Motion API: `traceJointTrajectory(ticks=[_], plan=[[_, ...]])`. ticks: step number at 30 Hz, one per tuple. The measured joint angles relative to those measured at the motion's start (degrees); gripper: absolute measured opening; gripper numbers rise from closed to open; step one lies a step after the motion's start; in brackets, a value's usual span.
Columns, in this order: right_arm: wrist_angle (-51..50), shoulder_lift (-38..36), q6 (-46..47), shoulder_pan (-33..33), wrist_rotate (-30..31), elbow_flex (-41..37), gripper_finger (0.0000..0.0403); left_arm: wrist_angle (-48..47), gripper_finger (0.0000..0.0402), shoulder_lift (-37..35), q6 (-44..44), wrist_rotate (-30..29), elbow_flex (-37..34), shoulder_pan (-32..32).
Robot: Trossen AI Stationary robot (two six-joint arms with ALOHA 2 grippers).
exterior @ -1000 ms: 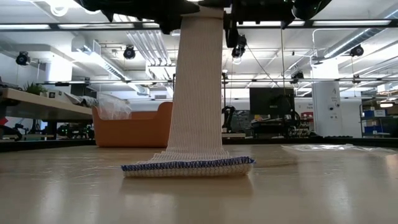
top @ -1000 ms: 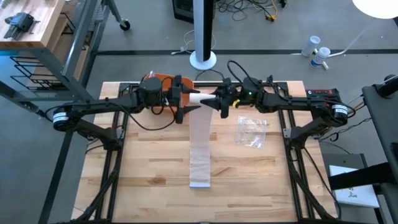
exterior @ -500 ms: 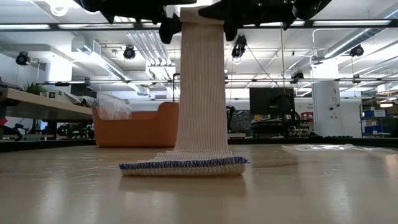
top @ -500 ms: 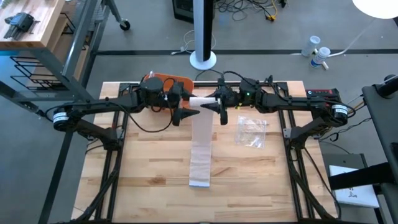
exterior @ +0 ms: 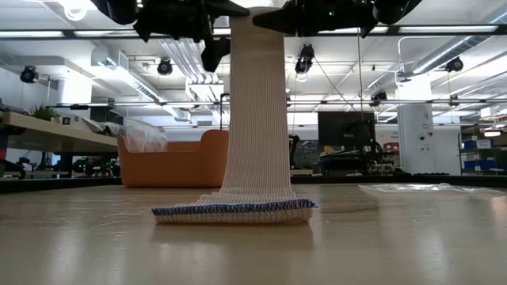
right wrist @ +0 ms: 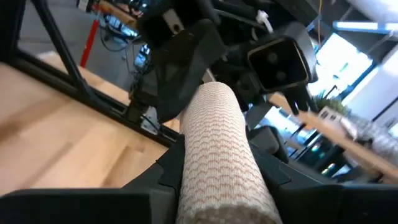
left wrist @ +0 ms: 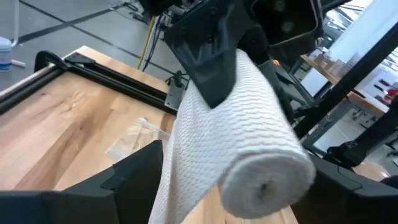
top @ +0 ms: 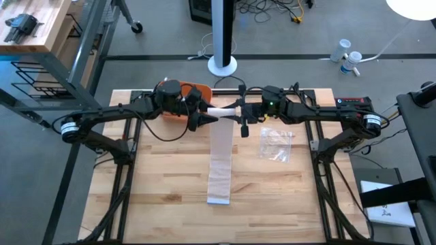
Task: Roll bandage
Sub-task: Roll the white bandage
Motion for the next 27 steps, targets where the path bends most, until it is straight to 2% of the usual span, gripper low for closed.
traceJointTrajectory(ticks=[8,15,22,27], plan=[[-0.03,0.02,-5.40,-0.02,0.09,0.02,0.0099,3.62,0.0319,0.99,1.67,2.24,0.00,1.86],[-0.25,0.02,-9.64,-0.02,2.93,0.02,0.0097,10.46,0.0326,4.26,-6.11,5.91,0.00,1.84],[-1.84,0.02,-15.52,-0.02,6.74,0.02,0.0095,12.01,0.0302,4.73,-11.53,6.09,-0.02,1.83],[-1.94,0.02,-18.96,0.00,7.48,0.04,0.0095,11.81,0.0276,4.75,-12.02,6.11,-0.02,1.86]])
